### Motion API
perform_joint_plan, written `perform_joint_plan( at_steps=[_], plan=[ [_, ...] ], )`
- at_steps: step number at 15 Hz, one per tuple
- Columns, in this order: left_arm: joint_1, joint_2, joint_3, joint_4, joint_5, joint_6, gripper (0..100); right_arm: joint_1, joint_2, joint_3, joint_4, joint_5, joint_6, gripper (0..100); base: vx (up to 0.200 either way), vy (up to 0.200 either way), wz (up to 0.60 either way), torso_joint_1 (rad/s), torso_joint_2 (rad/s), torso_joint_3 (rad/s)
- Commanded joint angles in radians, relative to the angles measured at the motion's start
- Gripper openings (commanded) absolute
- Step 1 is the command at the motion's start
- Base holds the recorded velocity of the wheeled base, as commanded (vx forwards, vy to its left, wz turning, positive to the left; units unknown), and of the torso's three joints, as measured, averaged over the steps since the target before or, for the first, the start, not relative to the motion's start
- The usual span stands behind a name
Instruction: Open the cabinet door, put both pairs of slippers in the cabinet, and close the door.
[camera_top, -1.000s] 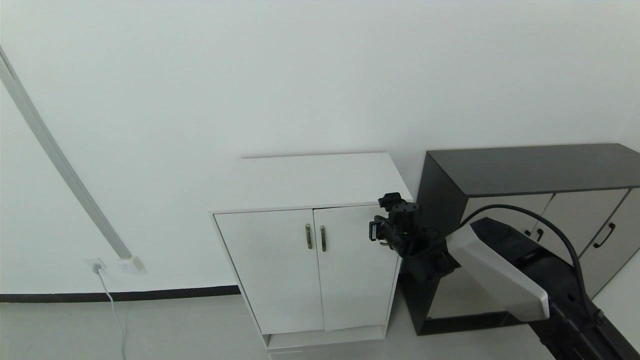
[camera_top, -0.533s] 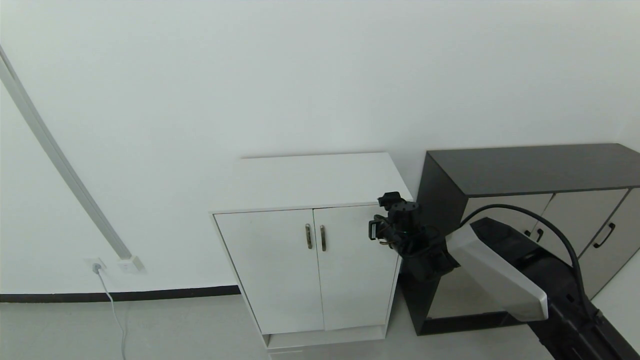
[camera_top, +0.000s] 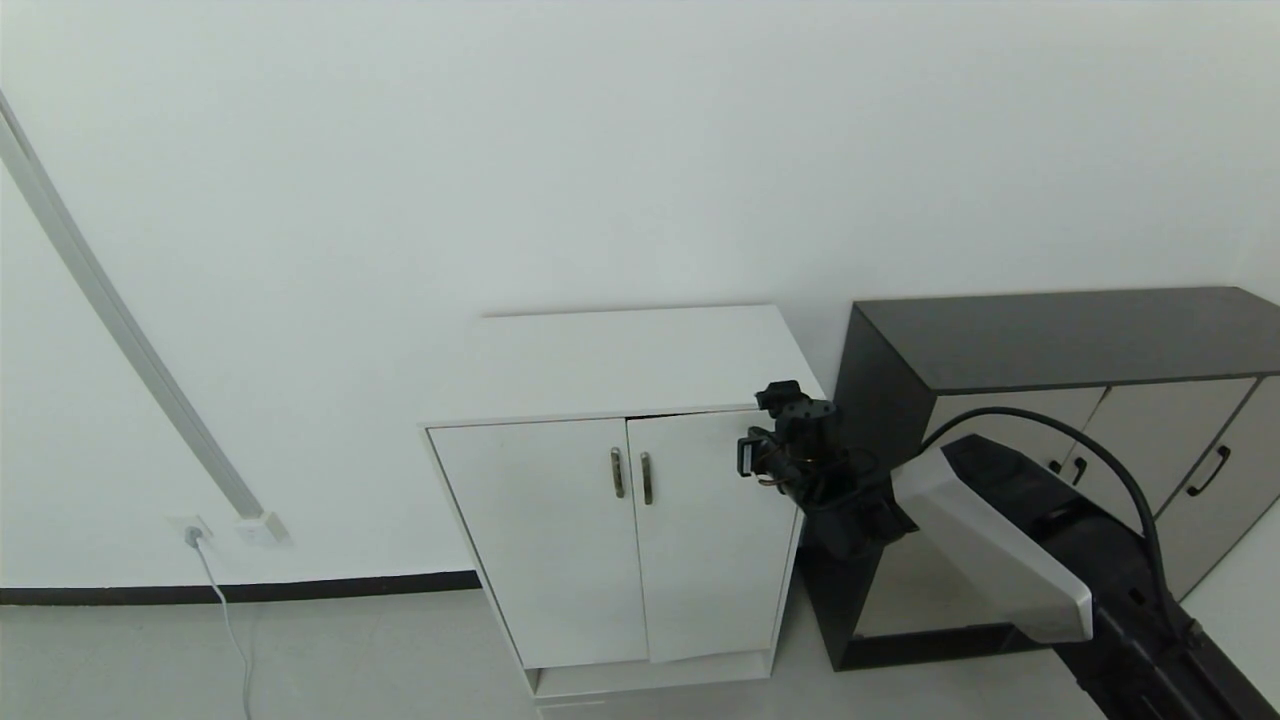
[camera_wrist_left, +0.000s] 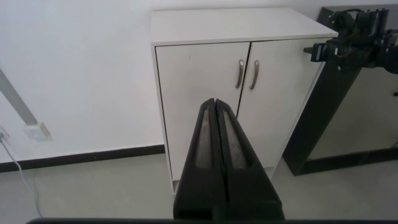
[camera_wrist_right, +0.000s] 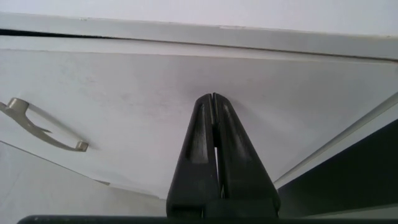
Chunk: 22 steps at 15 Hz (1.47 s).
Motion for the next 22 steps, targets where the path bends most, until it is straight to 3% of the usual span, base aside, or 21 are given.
perform_joint_plan(
  at_steps=[1, 9, 15, 22],
  plan=[
    [0.0, 0.0, 0.0, 0.0, 0.0, 0.0, 0, 0.002, 0.011, -0.011, -0.001, 0.0, 0.0, 0, 0.0, 0.0, 0.0, 0.0, 0.0, 0.0],
    [0.0, 0.001, 0.0, 0.0, 0.0, 0.0, 0, 0.002, 0.076, -0.119, 0.001, -0.023, 0.0, 0, 0.0, 0.0, 0.0, 0.0, 0.0, 0.0],
    [0.0, 0.0, 0.0, 0.0, 0.0, 0.0, 0, 0.004, 0.073, -0.105, -0.004, -0.026, 0.0, 0, 0.0, 0.0, 0.0, 0.0, 0.0, 0.0],
    [0.0, 0.001, 0.0, 0.0, 0.0, 0.0, 0, 0.016, -0.194, 0.328, -0.145, -0.028, 0.001, 0, 0.0, 0.0, 0.0, 0.0, 0.0, 0.0]
  ],
)
